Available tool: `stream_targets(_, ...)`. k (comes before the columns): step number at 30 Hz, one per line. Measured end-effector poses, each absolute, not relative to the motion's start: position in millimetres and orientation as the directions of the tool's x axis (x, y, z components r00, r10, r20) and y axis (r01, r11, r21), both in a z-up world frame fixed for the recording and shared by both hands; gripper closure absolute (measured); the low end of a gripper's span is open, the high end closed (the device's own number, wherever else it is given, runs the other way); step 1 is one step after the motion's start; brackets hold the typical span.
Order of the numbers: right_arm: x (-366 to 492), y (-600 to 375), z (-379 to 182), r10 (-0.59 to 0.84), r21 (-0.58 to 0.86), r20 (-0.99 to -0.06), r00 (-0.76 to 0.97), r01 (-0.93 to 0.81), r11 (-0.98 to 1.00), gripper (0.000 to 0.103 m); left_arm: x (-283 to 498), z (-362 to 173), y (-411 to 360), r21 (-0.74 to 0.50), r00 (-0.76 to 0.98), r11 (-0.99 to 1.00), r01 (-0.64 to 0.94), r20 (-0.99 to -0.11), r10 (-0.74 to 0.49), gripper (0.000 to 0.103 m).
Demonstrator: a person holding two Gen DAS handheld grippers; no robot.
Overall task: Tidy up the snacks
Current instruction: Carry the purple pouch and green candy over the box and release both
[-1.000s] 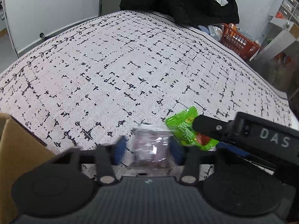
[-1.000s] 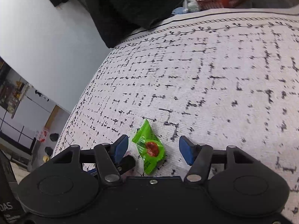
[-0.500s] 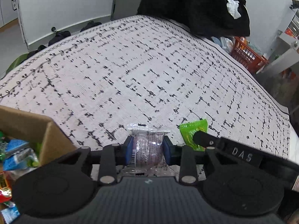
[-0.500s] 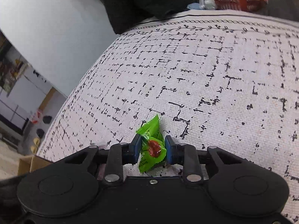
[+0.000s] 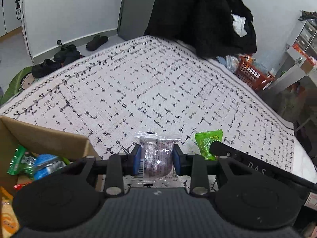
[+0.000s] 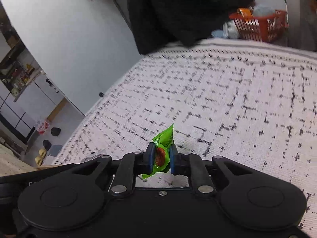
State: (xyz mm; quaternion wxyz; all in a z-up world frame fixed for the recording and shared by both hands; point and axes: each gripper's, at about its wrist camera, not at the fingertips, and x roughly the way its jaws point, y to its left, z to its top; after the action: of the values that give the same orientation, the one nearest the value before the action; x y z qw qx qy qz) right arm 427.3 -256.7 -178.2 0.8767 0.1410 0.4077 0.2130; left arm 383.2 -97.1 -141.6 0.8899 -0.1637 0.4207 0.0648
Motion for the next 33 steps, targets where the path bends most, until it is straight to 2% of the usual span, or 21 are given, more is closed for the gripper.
stream_targets(21,363.7,-224.6,-111.1,0.555,0.422,-0.54,0.633,-0.367,0.829,0.088,299.3,-76.2,-56.2,-0.245,0.695,0.917,-0.315,-0.718,0.047,0.071)
stream_targets(33,322.3,-187.7,-80.4,0.566,0.376,-0.523,0.637,-0.423,0.824,0.088,245.6,-52.3,-18.9,-0.257,0.71,0.897,-0.36,-0.7,0.084,0.071)
